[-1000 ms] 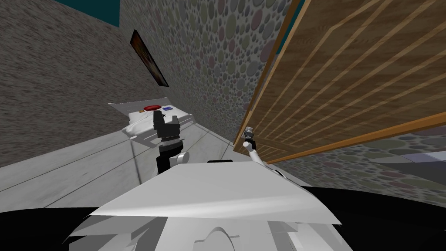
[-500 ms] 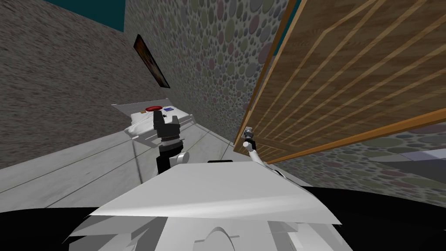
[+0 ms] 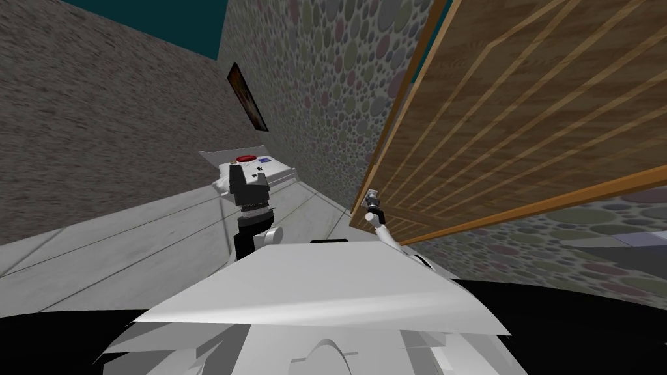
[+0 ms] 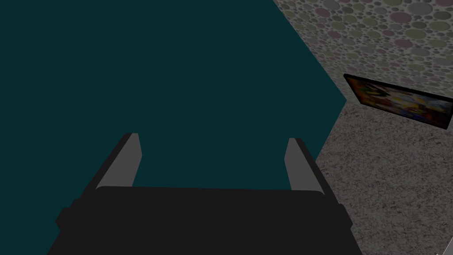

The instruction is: Pull the door open

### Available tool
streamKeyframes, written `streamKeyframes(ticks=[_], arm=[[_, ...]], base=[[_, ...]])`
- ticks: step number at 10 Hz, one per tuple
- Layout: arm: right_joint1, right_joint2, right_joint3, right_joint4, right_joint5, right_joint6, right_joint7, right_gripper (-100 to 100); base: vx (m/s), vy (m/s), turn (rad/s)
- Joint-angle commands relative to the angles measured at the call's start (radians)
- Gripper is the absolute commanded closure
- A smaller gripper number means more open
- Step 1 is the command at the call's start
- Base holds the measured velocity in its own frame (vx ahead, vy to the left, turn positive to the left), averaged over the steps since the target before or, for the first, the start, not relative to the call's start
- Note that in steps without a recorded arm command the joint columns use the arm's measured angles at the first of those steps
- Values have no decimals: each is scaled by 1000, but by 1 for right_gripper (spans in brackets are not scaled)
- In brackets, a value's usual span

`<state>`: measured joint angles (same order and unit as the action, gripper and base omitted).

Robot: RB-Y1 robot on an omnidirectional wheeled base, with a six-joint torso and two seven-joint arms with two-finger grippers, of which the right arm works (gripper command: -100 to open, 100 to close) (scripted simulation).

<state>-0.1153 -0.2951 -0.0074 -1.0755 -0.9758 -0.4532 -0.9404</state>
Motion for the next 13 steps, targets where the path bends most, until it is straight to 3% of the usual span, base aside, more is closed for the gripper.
streamKeyframes(ticks=[1, 5, 7, 8, 13], arm=[[7, -18, 24, -8, -1, 1, -29, 100], [28, -72, 75, -23, -4, 4, -96, 100], [34, -90, 91, -28, -6, 5, -117, 100], [32, -84, 84, -26, -6, 7, -107, 100], [54, -118, 136, -53, 1, 5, -152, 100]], base=[[-226, -39, 182], [-216, -69, 199], [-218, -60, 121], [-104, -15, 36], [-188, -31, 103]])
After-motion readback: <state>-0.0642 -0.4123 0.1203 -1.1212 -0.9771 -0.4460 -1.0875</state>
